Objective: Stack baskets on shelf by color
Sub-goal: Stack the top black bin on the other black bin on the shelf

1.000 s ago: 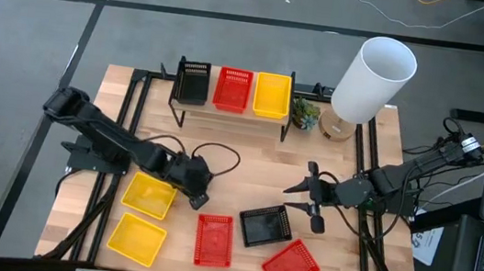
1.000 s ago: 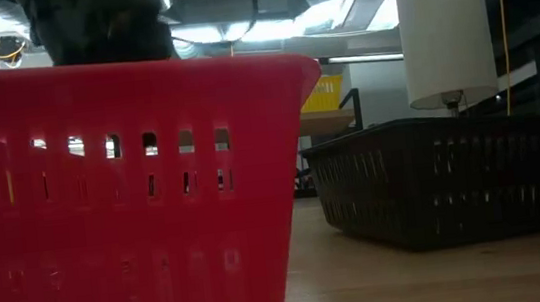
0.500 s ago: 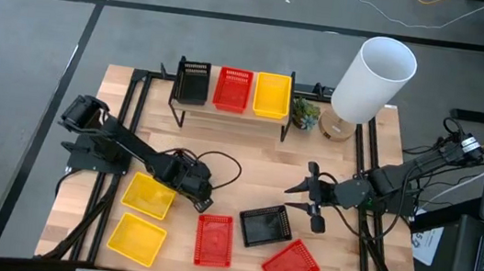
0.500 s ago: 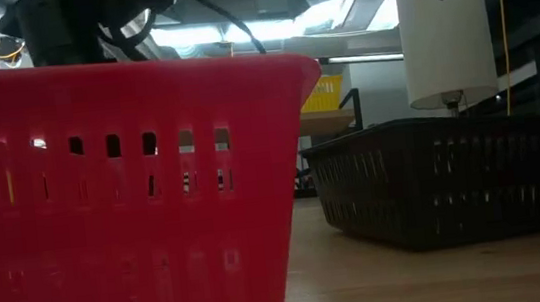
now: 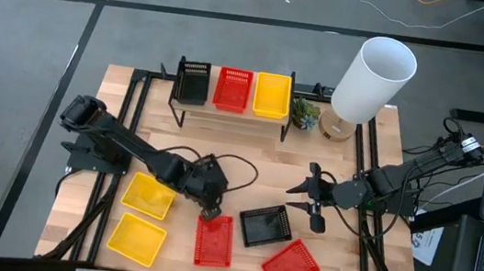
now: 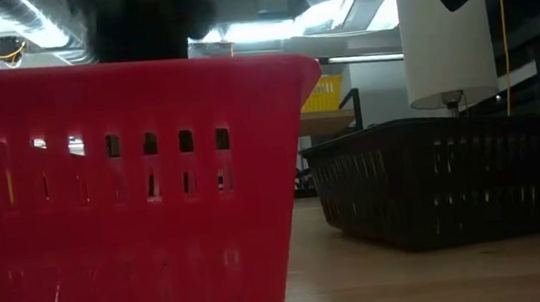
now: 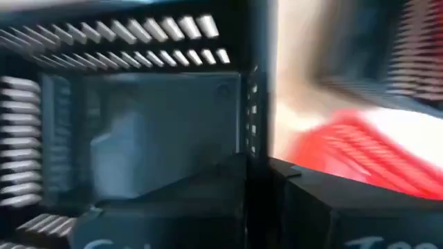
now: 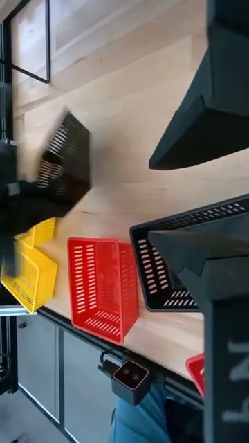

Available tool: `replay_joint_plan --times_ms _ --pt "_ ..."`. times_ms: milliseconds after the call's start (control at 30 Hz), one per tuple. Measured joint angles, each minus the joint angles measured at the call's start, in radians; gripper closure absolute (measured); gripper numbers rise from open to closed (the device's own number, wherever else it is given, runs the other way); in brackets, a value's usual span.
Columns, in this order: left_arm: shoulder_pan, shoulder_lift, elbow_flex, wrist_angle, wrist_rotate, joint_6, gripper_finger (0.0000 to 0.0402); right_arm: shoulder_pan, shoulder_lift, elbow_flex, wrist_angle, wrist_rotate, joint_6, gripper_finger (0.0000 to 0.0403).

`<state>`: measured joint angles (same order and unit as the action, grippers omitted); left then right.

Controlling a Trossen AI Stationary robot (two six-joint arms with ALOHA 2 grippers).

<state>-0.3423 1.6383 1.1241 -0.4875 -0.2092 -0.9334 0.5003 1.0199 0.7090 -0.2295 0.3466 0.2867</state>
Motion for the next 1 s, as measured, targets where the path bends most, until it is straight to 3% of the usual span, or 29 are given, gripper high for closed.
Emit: replay_joint_plan --times_ms 133,233,333,433,500,567,767,1000 --pt "-0.031 -0.001 0.190 -0.190 -0.026 0.125 0.0402 0.000 0.000 0.000 -0.001 0.000 -0.001 0.0249" --pt "-0.046 -0.001 0.352 -0.369 -0.119 0.244 0.0401 0.000 0.000 0.000 -0.002 0.000 -0.002 0.0249" --pt "-0.044 -0.001 0.500 -0.591 -0.231 0.380 0.0401 0.000 0.000 0.000 -0.003 0.000 -0.002 0.0249" --pt "-0.033 -0.005 0.633 -0.788 -0.416 0.557 0.0401 0.000 0.000 0.000 -0.003 0.000 -0.002 0.0249" --pt "-0.016 -0.016 0.689 -0.906 -0.551 0.639 0.0401 0.000 0.000 0.000 -0.002 0.000 -0.002 0.0249" --pt "0.025 -0.034 0.720 -0.989 -0.617 0.680 0.0401 0.000 0.000 0.000 -0.003 0.000 -0.002 0.0249" --pt "0.285 -0.144 0.666 -1.062 -0.442 0.854 0.0401 0.000 0.000 0.000 -0.002 0.000 -0.002 0.0249" --pt "0.641 -0.261 0.478 -0.818 -0.108 1.183 0.0401 0.000 0.000 0.000 -0.001 0.000 0.000 0.0249"
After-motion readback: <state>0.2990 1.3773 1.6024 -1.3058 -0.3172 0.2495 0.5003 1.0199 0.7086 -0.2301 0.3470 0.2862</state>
